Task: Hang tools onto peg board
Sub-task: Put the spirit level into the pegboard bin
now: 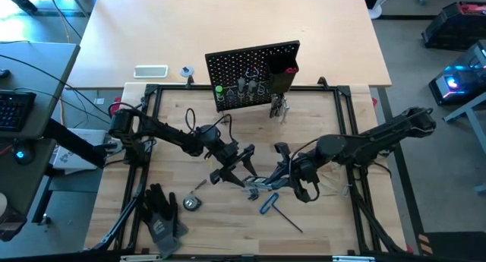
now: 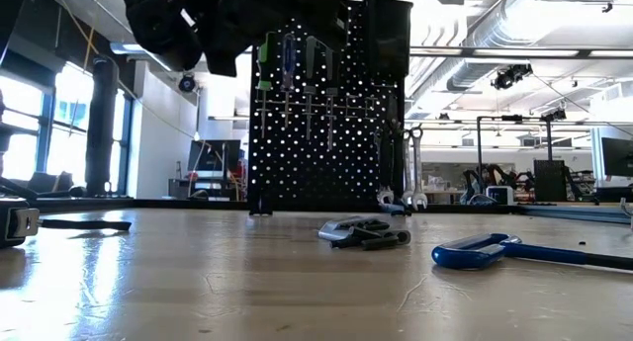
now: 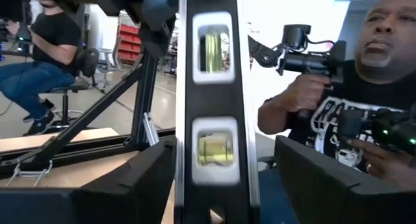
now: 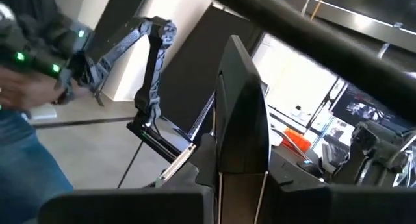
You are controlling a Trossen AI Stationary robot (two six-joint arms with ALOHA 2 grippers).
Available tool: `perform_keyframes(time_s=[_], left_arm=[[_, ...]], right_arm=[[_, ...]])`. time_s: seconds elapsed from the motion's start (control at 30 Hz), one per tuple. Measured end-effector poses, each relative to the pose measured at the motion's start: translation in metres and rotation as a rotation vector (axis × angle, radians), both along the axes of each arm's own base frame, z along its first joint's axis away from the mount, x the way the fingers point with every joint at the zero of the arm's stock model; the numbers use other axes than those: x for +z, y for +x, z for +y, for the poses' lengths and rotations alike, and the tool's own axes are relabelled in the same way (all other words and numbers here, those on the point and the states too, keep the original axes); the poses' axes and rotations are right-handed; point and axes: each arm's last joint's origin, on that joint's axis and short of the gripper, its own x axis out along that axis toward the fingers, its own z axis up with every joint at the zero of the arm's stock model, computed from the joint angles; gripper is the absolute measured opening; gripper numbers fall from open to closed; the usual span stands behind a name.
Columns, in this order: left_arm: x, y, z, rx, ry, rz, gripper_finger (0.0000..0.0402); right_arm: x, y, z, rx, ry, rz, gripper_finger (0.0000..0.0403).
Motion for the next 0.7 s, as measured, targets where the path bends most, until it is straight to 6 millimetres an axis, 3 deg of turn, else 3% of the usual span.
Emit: perform_keyframes(time_s=[0.33,0.57,0.7], left_arm=[[-0.008,-0.006,0.028,0.012,-0.020,0.071,0.0250],[-0.031,-0.018,0.053,0.087,-0.029,0.180,0.0251],[-0.049,-0.022,0.058,0.178,-0.004,0.296,0.0252]], right_arm=[[0.022,-0.024,-0.010,-0.087,0.028,-0.015,0.0034],[0.045,-0.053,-0.023,-0.200,0.051,-0.063,0.0034],[0.059,-0.071,-0.032,-0.279,0.054,-0.132,0.0034]])
